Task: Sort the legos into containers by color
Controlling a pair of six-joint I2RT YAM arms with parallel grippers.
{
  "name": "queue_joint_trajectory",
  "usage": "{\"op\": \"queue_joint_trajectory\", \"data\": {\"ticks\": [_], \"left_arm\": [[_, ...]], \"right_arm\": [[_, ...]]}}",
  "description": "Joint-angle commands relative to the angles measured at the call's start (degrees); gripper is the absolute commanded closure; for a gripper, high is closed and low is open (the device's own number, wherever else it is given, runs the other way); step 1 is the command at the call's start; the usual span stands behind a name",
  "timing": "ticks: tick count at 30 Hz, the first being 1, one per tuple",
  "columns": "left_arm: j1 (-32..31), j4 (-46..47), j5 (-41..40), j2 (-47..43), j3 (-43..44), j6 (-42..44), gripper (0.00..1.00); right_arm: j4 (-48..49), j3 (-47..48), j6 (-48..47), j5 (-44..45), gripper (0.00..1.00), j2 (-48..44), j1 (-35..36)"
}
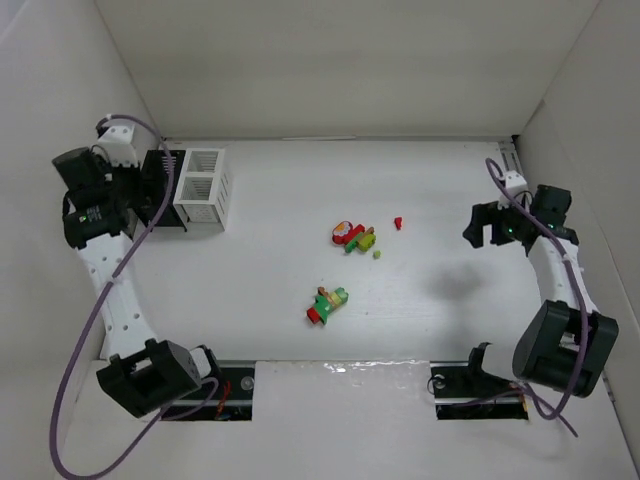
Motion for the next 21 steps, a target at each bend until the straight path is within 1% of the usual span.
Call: {"op": "queue_joint_trajectory", "data": {"ticks": [1,2,3,4,5,7,8,9,10,11,12,13,14,15,17,18,21], "left_arm": [[-10.7,1.0,-5.0,1.0,5.0,-8.7,0.00],[-14.5,2.0,-7.7,1.0,5.0,-9.4,0.00],[-18.3,3.0,-10.3,1.0,5.6,-9.4,0.00],[-24.4,3.8,-11.4,1.7,5.6,-9.4,0.00],[-25.5,3.8,-9.5,2.4,5.6,-8.4,0.00],[-25.5,3.8,-6.4,5.9,7.9,-11.9,0.00],[-25.5,3.8,-3.0,7.3,8.9,-13.2,0.00],[-26.3,2.3,-1.1,8.8,10.1,-13.2,0.00],[-27.3,1.8,-1.1,10.9,12.0,-13.2,0.00],[-30.5,1.8,-2.9,11.6,12.0,-13.2,0.00],[-32.6,1.8,-4.6,11.6,12.0,-11.6,0.00],[-34.7,2.4,-6.5,12.1,12.0,-10.1,0.00],[-38.9,3.3,-9.1,12.1,10.8,-9.0,0.00],[-42.3,6.2,-15.4,11.6,8.7,-8.5,0.00],[-43.5,8.5,-18.9,11.6,8.1,-8.5,0.00],[-44.8,9.1,-18.9,11.6,7.5,-8.0,0.00],[-44.8,10.5,-17.1,11.6,6.9,-8.8,0.00]], "right_arm": [[4.6,2.6,5.6,-1.9,0.03,-2.5,7.4],[5.1,3.1,6.1,-1.3,0.03,-2.5,11.7],[5.1,3.1,6.1,-0.7,0.03,-2.5,13.8],[6.5,3.8,6.6,-0.7,0.03,-2.5,15.5],[7.2,3.8,6.6,-1.5,0.04,-2.5,18.4],[7.7,4.4,6.6,-2.0,0.04,-1.0,21.0],[8.4,4.4,6.6,-3.4,0.05,-0.4,23.4],[8.4,5.0,6.6,-3.4,0.06,0.1,24.6],[8.4,5.0,6.6,-4.1,0.07,0.8,25.8],[9.9,5.0,6.6,-4.1,0.08,0.8,27.1],[10.6,5.0,6.6,-4.1,0.08,0.8,29.5],[11.5,3.8,6.6,-4.1,0.11,1.3,30.6],[12.3,3.7,6.6,-4.1,0.14,2.0,31.8],[13.0,3.7,6.6,-3.6,0.17,3.3,34.2],[14.4,3.7,6.6,-3.6,0.17,4.8,36.1],[15.0,3.7,6.1,-3.6,0.19,5.7,37.0],[15.0,5.3,4.8,-3.0,0.19,9.9,40.4]]}}
